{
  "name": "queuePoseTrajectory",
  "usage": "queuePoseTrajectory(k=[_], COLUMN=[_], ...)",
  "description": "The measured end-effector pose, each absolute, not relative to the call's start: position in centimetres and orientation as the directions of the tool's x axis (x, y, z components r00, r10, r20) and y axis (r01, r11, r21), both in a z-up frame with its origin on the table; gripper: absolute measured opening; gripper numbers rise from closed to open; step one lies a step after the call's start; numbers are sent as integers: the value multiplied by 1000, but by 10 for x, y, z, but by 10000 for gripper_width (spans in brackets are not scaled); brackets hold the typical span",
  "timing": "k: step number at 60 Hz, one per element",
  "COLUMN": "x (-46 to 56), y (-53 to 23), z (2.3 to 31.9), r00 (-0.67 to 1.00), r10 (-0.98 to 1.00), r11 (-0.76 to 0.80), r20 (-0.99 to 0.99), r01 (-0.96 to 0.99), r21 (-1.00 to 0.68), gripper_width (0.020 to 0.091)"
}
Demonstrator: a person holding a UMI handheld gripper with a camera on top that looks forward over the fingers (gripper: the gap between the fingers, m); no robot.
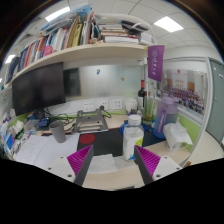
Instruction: Pour water
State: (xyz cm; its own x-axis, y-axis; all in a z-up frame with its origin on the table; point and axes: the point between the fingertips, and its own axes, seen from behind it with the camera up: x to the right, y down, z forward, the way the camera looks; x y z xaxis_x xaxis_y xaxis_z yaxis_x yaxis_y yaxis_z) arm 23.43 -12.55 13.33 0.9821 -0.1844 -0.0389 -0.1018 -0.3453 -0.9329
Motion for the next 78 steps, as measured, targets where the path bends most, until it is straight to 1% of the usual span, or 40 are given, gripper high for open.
queuePoseTrajectory(k=[10,20,22,25,29,34,43,52,55,62,68,78], x=[304,320,321,320,318,317,318,320,321,321,313,272], y=[-87,-46,-39,-29,-20,-13,-11,-12,-12,-11,-5,28], z=[106,83,81,78,70,68,70,71,71,72,100,133], r00=[982,991,993,995,998,998,998,996,995,992,981,903], r10=[-186,-132,-119,-96,-67,-56,-59,-87,-92,-94,-99,-4], r11=[-324,-319,-314,-301,-300,-274,-236,-237,-240,-266,-274,-339], r20=[17,10,7,9,14,7,6,25,39,82,169,431], r01=[-45,-33,-31,-20,-7,-9,-8,4,16,55,136,404], r21=[-945,-947,-949,-953,-954,-962,-972,-971,-971,-962,-952,-850], gripper_width=[843,843,831,787,689,550,493,413,402,399,400,399])
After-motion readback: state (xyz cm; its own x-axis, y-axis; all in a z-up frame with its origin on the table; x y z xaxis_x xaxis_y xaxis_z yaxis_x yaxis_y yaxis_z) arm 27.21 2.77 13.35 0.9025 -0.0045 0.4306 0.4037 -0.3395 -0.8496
